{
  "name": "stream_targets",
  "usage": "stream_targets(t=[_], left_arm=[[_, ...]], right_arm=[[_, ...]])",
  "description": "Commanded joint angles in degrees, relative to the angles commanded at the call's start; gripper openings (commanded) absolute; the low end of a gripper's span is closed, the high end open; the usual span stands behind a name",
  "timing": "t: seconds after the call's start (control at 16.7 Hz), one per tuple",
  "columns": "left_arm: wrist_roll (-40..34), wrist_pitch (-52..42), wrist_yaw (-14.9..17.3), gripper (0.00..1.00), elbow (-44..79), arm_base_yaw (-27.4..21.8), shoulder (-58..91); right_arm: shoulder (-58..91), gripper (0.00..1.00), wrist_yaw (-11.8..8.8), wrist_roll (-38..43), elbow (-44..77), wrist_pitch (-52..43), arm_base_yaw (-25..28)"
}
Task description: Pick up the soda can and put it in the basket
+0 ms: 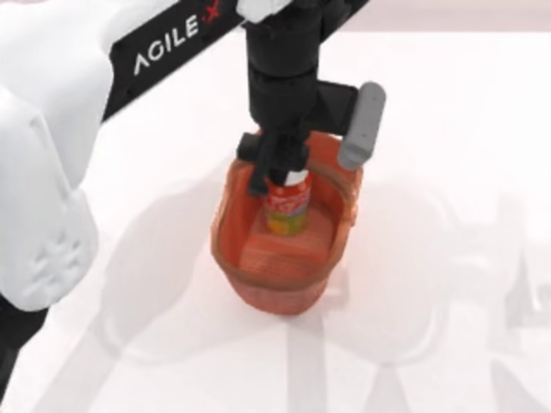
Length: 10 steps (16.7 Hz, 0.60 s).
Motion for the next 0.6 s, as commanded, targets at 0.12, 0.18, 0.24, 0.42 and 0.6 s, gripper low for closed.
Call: stream_targets(t=[0.12, 0.18, 0.24, 0.42, 0.6], left_arm=[[0.12, -0.2, 0.0, 0.0, 0.15, 0.04, 0.14], [0.34, -0.97, 0.0, 0.0, 0.95, 0.15, 0.33], [0.58, -2.33, -0.02, 0.0, 2.35, 0.44, 0.62], [1.35, -8.26, -0.05, 0.0, 9.8, 1.84, 1.59], [1.99, -12.99, 0.02, 0.0, 14.96, 3.03, 2.1]], right_arm=[[0.0, 1.0, 0.0, 0.0, 0.0, 0.0, 0.0], [0.0, 1.0, 0.0, 0.0, 0.0, 0.0, 0.0], [0.0, 1.0, 0.0, 0.0, 0.0, 0.0, 0.0], [0.0, 1.0, 0.0, 0.0, 0.0, 0.0, 0.0], [0.0, 1.0, 0.0, 0.0, 0.0, 0.0, 0.0]])
